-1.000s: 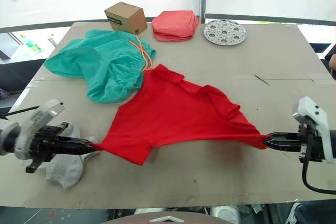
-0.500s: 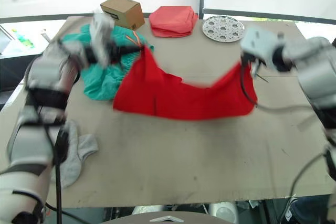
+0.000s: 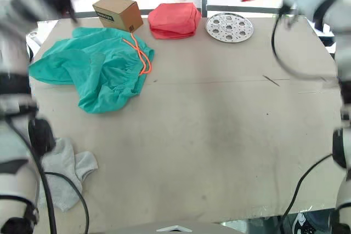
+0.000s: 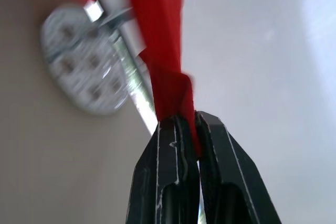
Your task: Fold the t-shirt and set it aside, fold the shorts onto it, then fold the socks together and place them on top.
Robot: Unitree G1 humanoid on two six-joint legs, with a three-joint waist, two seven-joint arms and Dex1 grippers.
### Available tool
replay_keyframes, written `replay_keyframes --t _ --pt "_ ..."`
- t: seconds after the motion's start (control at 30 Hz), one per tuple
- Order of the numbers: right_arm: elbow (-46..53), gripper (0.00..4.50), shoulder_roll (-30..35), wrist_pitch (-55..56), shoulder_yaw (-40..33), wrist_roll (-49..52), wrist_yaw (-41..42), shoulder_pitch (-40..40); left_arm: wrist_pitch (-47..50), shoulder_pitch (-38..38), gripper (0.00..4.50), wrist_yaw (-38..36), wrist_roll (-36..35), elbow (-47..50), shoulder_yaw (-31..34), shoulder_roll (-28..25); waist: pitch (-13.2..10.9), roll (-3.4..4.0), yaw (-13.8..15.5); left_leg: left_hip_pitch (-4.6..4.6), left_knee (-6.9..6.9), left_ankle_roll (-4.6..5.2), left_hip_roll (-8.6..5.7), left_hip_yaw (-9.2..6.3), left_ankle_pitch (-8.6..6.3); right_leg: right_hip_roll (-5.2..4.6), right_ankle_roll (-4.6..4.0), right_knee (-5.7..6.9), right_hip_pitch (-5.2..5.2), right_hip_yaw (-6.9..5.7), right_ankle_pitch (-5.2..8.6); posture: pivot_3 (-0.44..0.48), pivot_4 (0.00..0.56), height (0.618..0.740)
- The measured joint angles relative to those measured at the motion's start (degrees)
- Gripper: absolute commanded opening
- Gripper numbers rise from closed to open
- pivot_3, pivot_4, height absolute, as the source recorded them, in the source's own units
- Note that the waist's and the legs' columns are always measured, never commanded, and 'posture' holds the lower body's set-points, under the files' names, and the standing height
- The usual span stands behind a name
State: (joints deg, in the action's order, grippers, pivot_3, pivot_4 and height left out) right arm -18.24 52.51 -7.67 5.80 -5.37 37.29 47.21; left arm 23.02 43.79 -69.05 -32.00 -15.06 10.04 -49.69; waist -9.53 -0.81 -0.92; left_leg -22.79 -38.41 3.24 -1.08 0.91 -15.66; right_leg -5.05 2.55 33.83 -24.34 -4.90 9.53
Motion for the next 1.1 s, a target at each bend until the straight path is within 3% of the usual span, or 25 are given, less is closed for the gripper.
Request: replay_keyframes --t 0.03,0.1,0.2,0.3,0.4,0.63,0.8,0.93,1.1 --pt "5.23 0.04 0.64 -1.28 -2.06 2.52 2.57 -7.20 3.13 -11.51 0.00 -0.52 -1.83 9.96 1.11 -1.83 -0.02 0.06 0.01 0.15 -0.03 0.00 0.00 0.08 0.00 -0.02 0.01 0.00 0.01 0.15 0.01 0.000 0.150 0.740" --pt "9.27 0.04 1.81 -3.35 -3.96 5.42 5.92 -15.41 6.93 -24.01 0.00 -1.97 -3.59 18.69 1.52 -3.23 -0.15 0.16 0.08 0.83 -0.06 0.01 0.09 0.15 -0.06 -0.03 0.06 0.09 0.57 0.43 0.10 0.000 0.150 0.740" --pt "17.58 0.04 2.04 -7.90 -7.68 10.63 9.56 -23.48 6.99 -34.93 0.00 -3.05 -3.86 26.13 4.17 -5.07 -0.17 0.30 0.28 1.11 -0.07 0.06 0.35 0.20 -0.33 -0.12 -0.34 0.14 0.71 0.45 0.05 0.000 0.150 0.740" --pt "28.51 0.04 3.30 -12.44 -11.40 15.44 14.35 -40.98 2.47 -50.45 0.00 -5.25 -0.34 30.36 6.26 -6.14 0.36 0.35 0.76 1.14 0.00 0.09 0.44 0.20 -0.32 -0.08 -0.43 0.15 0.70 0.41 0.09 0.000 0.150 0.740" --pt "31.73 0.04 3.52 -14.61 -11.62 17.11 17.07 -50.49 1.41 -58.66 0.00 -6.86 0.50 32.70 6.97 -5.96 0.29 0.40 1.30 0.78 -0.05 0.28 0.44 0.29 -0.21 -0.05 -0.43 0.13 0.33 0.52 0.09 0.000 0.150 0.740" --pt "40.92 0.04 5.43 -19.70 -20.46 23.26 21.49 -59.44 4.87 -67.28 0.00 -9.58 -3.60 39.34 13.03 -6.80 0.41 0.28 1.82 0.90 -0.05 0.20 0.46 0.34 -0.38 -0.01 -0.43 0.09 0.36 0.53 0.10 0.000 0.150 0.740" --pt "43.15 0.04 5.87 -22.33 -22.76 25.70 24.26 -64.46 7.86 -72.56 0.00 -12.49 -5.61 41.34 15.95 -8.68 0.41 0.27 1.84 0.85 -0.02 0.26 0.48 0.36 -0.37 0.04 -0.43 0.07 0.34 0.51 0.11 0.000 0.150 0.740" --pt "43.39 0.04 6.03 -24.17 -25.36 28.61 25.85 -63.79 14.50 -67.65 0.00 -11.76 -12.39 41.06 18.63 -9.85 0.41 0.23 1.90 0.88 -0.08 0.20 0.48 0.33 -0.42 0.04 -0.41 0.08 0.35 0.44 0.11 0.000 0.150 0.740" --pt "43.53 0.04 6.47 -25.54 -26.93 30.35 25.76 -61.33 15.77 -64.28 0.00 -11.94 -13.09 40.01 18.67 -11.64 0.42 0.23 1.79 0.86 0.03 0.27 0.46 0.37 -0.40 0.12 -0.42 0.06 0.33 0.31 0.13 0.000 0.150 0.740"
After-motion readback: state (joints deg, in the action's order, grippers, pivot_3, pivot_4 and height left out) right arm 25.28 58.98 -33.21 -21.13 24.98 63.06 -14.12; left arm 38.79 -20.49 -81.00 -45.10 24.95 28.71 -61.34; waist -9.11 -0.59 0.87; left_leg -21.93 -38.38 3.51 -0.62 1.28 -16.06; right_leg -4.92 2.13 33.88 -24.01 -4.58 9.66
